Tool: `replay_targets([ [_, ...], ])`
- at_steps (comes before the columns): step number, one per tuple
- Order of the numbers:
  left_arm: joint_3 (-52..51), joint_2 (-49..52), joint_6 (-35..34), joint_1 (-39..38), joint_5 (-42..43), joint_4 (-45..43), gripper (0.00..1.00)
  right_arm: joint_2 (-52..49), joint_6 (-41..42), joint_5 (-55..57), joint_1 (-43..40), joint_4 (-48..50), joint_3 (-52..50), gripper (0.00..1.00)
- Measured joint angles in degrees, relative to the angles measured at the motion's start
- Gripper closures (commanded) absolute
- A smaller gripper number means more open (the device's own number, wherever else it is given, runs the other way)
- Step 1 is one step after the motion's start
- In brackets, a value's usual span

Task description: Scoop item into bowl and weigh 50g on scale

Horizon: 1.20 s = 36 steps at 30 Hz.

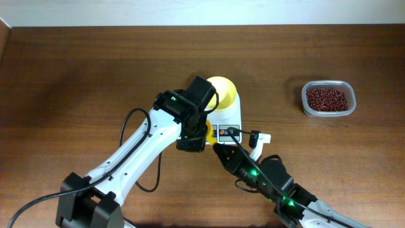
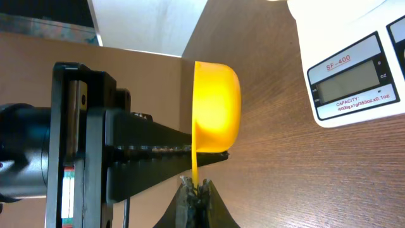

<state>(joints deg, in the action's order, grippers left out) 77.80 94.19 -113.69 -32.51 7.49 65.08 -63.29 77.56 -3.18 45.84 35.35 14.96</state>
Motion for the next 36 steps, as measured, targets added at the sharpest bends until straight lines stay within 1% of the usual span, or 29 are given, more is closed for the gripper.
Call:
replay_targets([
  [1,0.0,0.0,0.1,0.0,0.1,0.2,0.71,0.0,0.0,0.4,0.0,-0.1,0.0,0.96],
  [2,0.0,0.0,0.0,0.0,0.2,0.2,0.8,0.0,0.0,0.6,0.0,-0.2,0.0,0.96],
  [3,0.0,0.0,0.0,0.0,0.2,0.2,0.92,0.0,0.0,0.8,0.0,-0.3,0.0,0.96],
  [4,0.0,0.0,0.2,0.0,0.2,0.3,1.0,0.0,0.0,0.9,0.0,-0.8,0.0,0.96],
  [8,0.0,0.0,0.1,0.0,0.1,0.2,1.0,0.0,-0.1,0.8,0.0,-1.2,0.0,0.96],
  [9,0.0,0.0,0.1,0.0,0.1,0.2,0.98,0.0,-0.1,0.8,0.0,-1.2,0.0,0.96],
  [10,0.0,0.0,0.1,0.0,0.1,0.2,0.92,0.0,-0.1,0.8,0.0,-1.2,0.0,0.96],
  [11,0.0,0.0,0.1,0.0,0.1,0.2,0.84,0.0,-0.1,0.8,0.0,-1.2,0.0,0.96],
  [13,0.0,0.0,0.0,0.0,0.2,0.3,0.76,0.0,0.0,0.8,0.0,-0.5,0.0,0.96],
  [14,0.0,0.0,0.0,0.0,0.2,0.3,0.76,0.0,0.0,0.8,0.0,0.1,0.0,0.96],
  [15,0.0,0.0,0.0,0.0,0.2,0.3,0.83,0.0,0.0,0.6,0.0,1.2,0.0,0.96],
  [16,0.0,0.0,0.0,0.0,0.2,0.3,0.87,0.0,0.0,0.5,0.0,1.7,0.0,0.96],
  [18,0.0,0.0,0.0,0.0,0.2,0.2,0.99,0.0,0.0,-0.1,0.0,1.7,0.0,0.96],
  [20,0.0,0.0,0.0,0.0,0.0,0.2,1.0,-0.1,0.0,-1.0,0.0,1.6,0.0,0.96],
  [22,0.0,0.0,0.0,0.1,-0.3,0.3,1.0,-0.3,0.0,-1.0,0.0,1.6,0.0,0.89],
  [24,0.0,0.0,0.0,0.1,-0.4,0.4,1.0,-0.3,0.0,-1.4,0.0,1.8,0.0,0.78],
  [26,0.0,0.0,0.0,0.0,-0.7,1.2,1.0,-0.3,0.1,-1.9,0.0,2.3,0.1,0.73],
  [34,0.0,0.0,0.0,0.0,-0.9,1.4,1.0,-0.3,0.0,-1.1,0.0,2.3,0.1,0.73],
  [36,0.0,0.0,0.0,0.0,-0.9,1.3,1.0,-0.3,0.0,-0.6,0.0,2.3,0.1,0.78],
])
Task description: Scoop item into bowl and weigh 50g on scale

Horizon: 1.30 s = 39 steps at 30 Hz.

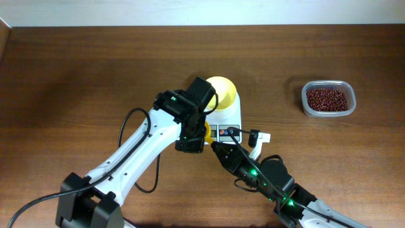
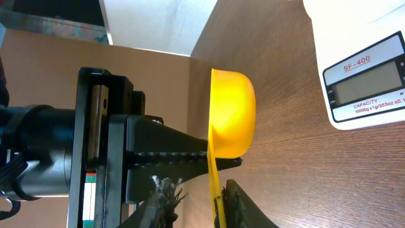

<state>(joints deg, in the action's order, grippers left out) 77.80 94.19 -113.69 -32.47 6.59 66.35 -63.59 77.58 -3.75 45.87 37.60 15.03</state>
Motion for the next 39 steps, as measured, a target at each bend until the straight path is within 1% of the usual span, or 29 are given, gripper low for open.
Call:
replay_targets([
  [4,0.0,0.0,0.0,0.0,0.0,0.0,1.0,0.0,0.1,0.7,0.0,-0.3,0.0,0.89],
  [10,0.0,0.0,0.0,0.0,0.0,-0.1,1.0,0.0,2.1,1.0,0.0,-1.1,0.0,0.96],
  [17,0.0,0.0,0.0,0.0,0.0,0.0,1.0,0.0,3.3,1.4,0.0,-2.0,0.0,0.96],
  [18,0.0,0.0,0.0,0.0,0.0,0.2,0.88,0.0,3.3,1.6,0.1,-2.1,0.0,0.96],
  [19,0.0,0.0,0.0,0.0,0.0,0.3,0.59,0.0,3.3,1.6,0.1,-2.1,0.0,0.96],
  [20,0.0,0.0,-0.1,0.0,-0.1,0.7,0.39,0.0,3.4,2.3,0.1,-2.1,0.0,0.96],
  [22,0.0,0.0,0.1,0.0,-0.2,1.4,0.19,0.0,2.7,3.9,0.1,-2.4,0.0,0.96],
  [23,0.0,0.0,0.0,0.0,-0.2,1.5,0.18,0.0,2.0,4.6,0.1,-2.4,0.0,0.96],
  [25,0.0,0.0,0.5,0.0,-0.5,3.4,0.1,0.0,1.0,5.2,0.1,-2.4,0.0,0.96],
  [26,0.0,0.0,1.3,0.1,-0.8,3.7,0.1,0.0,0.0,5.2,0.1,-2.4,0.0,0.96],
  [29,0.0,0.0,7.8,2.1,-1.0,4.4,0.02,0.3,-5.4,3.7,0.1,-2.7,0.0,0.96],
  [30,0.0,-0.2,10.9,3.4,-0.5,4.8,0.01,1.3,-8.5,2.9,0.0,-4.1,0.0,0.96],
  [32,0.0,-1.9,17.0,7.1,-1.2,5.2,0.01,4.0,-11.2,2.4,-1.5,-7.8,0.3,0.96],
  [34,0.1,-6.2,24.7,11.8,-1.9,5.0,0.01,8.5,-14.1,0.9,-4.7,-13.2,0.4,0.96],
  [35,0.2,-9.8,29.6,13.6,-2.4,5.0,0.01,12.2,-15.6,-0.3,-7.0,-16.7,0.5,0.96],
  [37,0.4,-14.8,36.2,14.3,-2.6,5.2,0.01,18.3,-17.4,-2.5,-10.1,-21.5,0.7,0.96],
  [39,0.6,-20.0,44.6,14.1,-2.6,5.4,0.01,26.8,-18.5,-5.0,-12.9,-28.9,0.8,0.96],
])
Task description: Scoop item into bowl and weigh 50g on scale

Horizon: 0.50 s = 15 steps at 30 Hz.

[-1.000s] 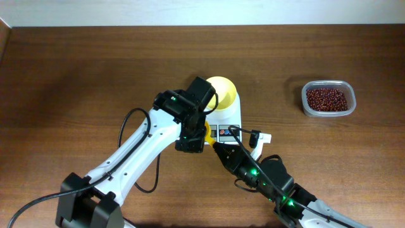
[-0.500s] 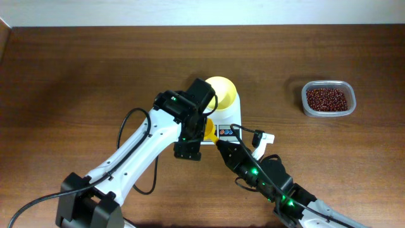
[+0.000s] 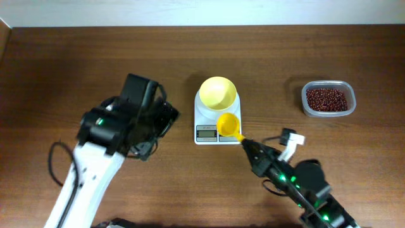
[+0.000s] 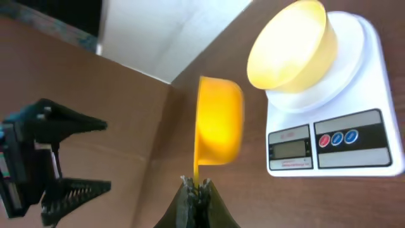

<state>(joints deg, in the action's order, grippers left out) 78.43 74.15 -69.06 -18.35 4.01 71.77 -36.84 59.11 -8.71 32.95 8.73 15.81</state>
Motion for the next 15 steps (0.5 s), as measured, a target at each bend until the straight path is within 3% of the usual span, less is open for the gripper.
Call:
replay_targets([
  [5,0.2,-3.3,8.4,-3.0,-0.2,5.0,0.0,20.0,-2.7,-2.5,-4.1,-25.7,2.4,0.96],
  [7,0.2,-3.3,8.9,-4.3,-0.3,4.9,0.12,24.7,-7.0,0.0,-4.5,-41.7,10.0,0.96],
  [9,0.2,-3.2,9.4,-6.6,-0.2,2.6,0.48,25.8,-11.5,4.4,-4.7,-52.9,20.1,0.96],
  [10,0.1,-2.8,9.8,-8.8,-0.9,0.1,0.56,26.0,-13.0,6.4,-4.8,-56.6,24.2,0.96],
  [15,0.2,5.3,9.9,-18.3,-4.1,-7.0,0.6,26.5,-17.5,12.1,-4.8,-70.0,38.2,0.96],
])
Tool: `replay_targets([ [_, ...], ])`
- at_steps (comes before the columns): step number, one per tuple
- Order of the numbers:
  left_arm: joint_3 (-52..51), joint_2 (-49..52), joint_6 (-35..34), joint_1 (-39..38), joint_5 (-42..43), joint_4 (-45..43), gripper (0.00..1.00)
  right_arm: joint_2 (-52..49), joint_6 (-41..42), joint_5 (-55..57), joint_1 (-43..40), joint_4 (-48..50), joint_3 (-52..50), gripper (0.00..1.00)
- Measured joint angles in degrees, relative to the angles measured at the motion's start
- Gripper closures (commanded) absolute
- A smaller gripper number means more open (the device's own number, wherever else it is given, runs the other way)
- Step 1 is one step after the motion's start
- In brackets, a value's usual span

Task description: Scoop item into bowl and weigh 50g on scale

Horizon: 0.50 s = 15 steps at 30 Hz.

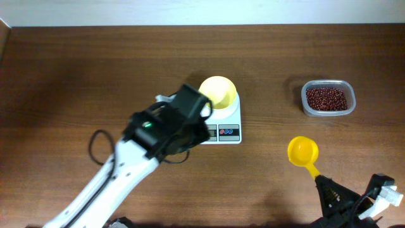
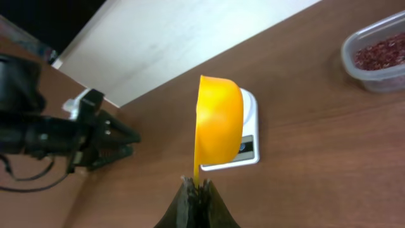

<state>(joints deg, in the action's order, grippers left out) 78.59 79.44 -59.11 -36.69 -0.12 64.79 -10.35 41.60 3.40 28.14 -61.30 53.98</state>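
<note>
A yellow scoop (image 1: pixel 302 151) hangs over the table's front right, empty. My right gripper (image 2: pixel 197 187) is shut on its handle, and the cup (image 2: pixel 218 123) stands on edge in the right wrist view. The yellow bowl (image 1: pixel 218 92) sits empty on the white scale (image 1: pixel 229 130). Red beans fill a clear container (image 1: pixel 328 98) at the right. My left gripper (image 2: pixel 134 143) stands open beside the scale's left side, holding nothing.
The left arm (image 1: pixel 126 164) runs from the front left up to the scale and covers its left part. The table's back edge (image 1: pixel 202 25) meets a white wall. Bare wood lies between the scale and the bean container (image 2: pixel 380 54).
My right gripper has moved with the scoop from the scale's front to the table's front right. The left arm has come from the far left back to the scale's left side.
Both grippers were at the scoop in front of the scale, the left one gripping its cup. Then the right fingers stood apart around the handle. Later the left gripper was open and away to the left while the right held the scoop alone, now further right.
</note>
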Motion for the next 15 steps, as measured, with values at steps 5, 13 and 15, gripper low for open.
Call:
replay_targets([
  [5,0.0,14.2,0.2,-4.7,-0.5,-1.4,0.75,0.0,-0.8,0.7,0.0,-2.3,0.2,0.96],
  [13,0.0,20.5,0.2,-5.0,-1.2,-7.2,1.0,0.0,-5.4,5.9,0.0,-1.7,0.2,0.96],
  [15,0.0,20.5,0.2,-5.0,-4.0,-7.4,1.0,0.0,-5.7,7.4,0.0,-1.1,0.3,0.96],
])
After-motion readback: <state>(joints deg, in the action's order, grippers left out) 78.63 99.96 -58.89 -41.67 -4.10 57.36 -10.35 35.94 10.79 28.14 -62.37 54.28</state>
